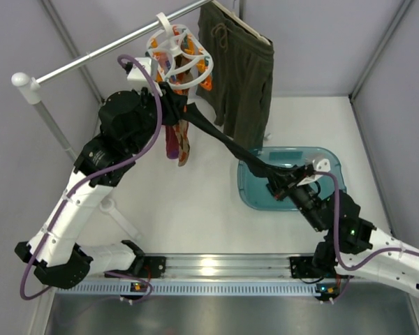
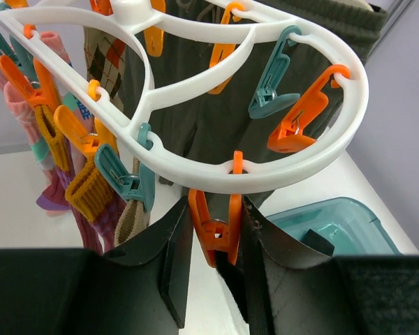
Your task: Remove the socks clipped to the hanger
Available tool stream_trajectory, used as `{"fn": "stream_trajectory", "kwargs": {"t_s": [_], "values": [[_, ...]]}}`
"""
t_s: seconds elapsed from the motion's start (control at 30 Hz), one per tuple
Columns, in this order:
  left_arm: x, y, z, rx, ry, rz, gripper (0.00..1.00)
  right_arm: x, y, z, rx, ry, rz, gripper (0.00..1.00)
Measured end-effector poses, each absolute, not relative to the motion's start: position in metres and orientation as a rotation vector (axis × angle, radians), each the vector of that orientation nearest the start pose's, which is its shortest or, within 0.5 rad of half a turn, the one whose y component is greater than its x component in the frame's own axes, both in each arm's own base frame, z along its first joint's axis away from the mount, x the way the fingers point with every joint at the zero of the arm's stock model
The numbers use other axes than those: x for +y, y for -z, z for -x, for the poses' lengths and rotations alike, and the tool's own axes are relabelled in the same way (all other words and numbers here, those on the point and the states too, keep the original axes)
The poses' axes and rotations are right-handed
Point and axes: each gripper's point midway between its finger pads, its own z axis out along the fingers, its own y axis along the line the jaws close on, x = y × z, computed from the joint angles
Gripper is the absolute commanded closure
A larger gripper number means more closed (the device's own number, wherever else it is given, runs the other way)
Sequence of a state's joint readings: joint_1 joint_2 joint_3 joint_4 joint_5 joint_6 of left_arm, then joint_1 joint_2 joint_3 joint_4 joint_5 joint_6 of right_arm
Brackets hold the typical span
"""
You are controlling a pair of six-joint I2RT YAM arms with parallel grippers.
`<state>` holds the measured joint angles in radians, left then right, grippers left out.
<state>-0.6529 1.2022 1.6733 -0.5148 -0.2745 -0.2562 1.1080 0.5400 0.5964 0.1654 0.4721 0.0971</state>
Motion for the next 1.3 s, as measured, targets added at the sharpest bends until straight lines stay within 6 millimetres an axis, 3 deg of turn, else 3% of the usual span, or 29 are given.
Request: {"fn": "stream_trajectory", "kwargs": {"t_s": [0.13,0.47,0.73,0.87,1.07,1.2,1.3], "values": [[-0.19,-0.48,-0.308,1.61,0.518,-0.072,1.0,0.218,-0.318,-0.194,1.423,-0.642,0.352,1.0],[-0.19,-0.491,-0.308,1.585,0.594,0.035,1.0,0.311,-0.274,-0.218,1.526,-0.57,0.672,1.0],[-0.187,-0.491,-0.31,1.584,0.591,0.069,1.0,0.341,-0.258,-0.24,1.544,-0.513,0.698,1.0],[-0.186,-0.491,-0.31,1.584,0.589,0.067,0.52,0.342,-0.26,-0.241,1.535,-0.521,0.693,1.0],[-0.187,-0.494,-0.31,1.571,0.583,0.046,0.46,0.347,-0.265,-0.236,1.515,-0.563,0.717,1.0],[-0.188,-0.496,-0.311,1.563,0.579,0.031,0.57,0.347,-0.273,-0.231,1.493,-0.591,0.722,1.0],[-0.189,-0.498,-0.311,1.552,0.582,0.025,0.79,0.347,-0.278,-0.228,1.48,-0.609,0.726,1.0]]}}
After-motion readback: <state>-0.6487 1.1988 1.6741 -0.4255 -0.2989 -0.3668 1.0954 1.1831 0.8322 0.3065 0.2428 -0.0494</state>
